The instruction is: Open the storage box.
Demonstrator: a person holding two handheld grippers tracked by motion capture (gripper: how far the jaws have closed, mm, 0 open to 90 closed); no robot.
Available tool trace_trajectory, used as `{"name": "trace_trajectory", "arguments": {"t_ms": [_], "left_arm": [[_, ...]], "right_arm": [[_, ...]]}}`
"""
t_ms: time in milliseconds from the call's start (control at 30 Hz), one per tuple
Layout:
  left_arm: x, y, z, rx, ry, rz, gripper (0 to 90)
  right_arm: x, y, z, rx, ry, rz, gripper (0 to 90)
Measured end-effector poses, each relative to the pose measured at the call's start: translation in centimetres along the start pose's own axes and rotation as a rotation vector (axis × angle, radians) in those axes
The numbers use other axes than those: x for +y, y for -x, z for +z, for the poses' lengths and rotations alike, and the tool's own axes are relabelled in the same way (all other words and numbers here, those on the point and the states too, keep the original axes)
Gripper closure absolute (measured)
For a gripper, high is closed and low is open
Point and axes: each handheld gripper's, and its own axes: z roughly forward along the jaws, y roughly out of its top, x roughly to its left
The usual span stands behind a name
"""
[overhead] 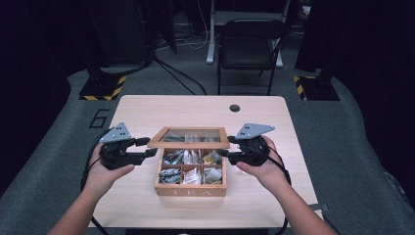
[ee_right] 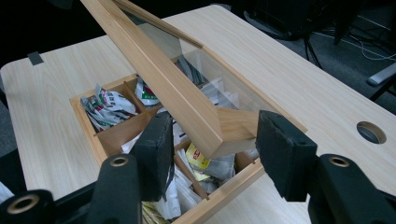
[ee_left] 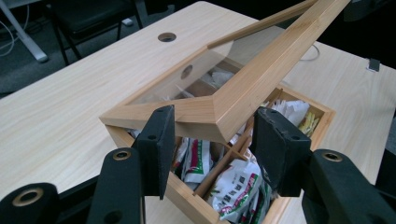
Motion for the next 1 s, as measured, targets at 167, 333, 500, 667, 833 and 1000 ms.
{"name": "trace_trajectory", "arguments": {"t_ms": [167,333,500,667,833,1000], "left_arm": [[0.6,-0.4,-0.1,0.003,0.014,0.017,49.3],[0.6,-0.8,0.1,0.015,0.045,0.016,47.9],[0.6,-1.2,0.9,0.020,0.016,0.023,47.5],[0.6,-1.6,1.6,0.035,0.009,0.017,48.8],[0.9,-2.2,2.3,0.053,0.011,0.010,53.0],[0.9,-2.4,2.4,0.062,0.025,0.011,54.2]], "right_arm": [[0.7,0.6,-0.1,0.011,-0.005,0.027,46.8],[1.2,1.2,-0.1,0.020,0.002,0.050,47.3],[1.5,1.6,-0.1,0.021,0.011,0.056,47.6],[1.7,1.7,0.0,0.018,0.014,0.065,47.8],[1.8,1.8,0.0,0.020,0.007,0.059,48.0],[1.9,2.0,0.0,0.014,0.025,0.063,48.8]]}}
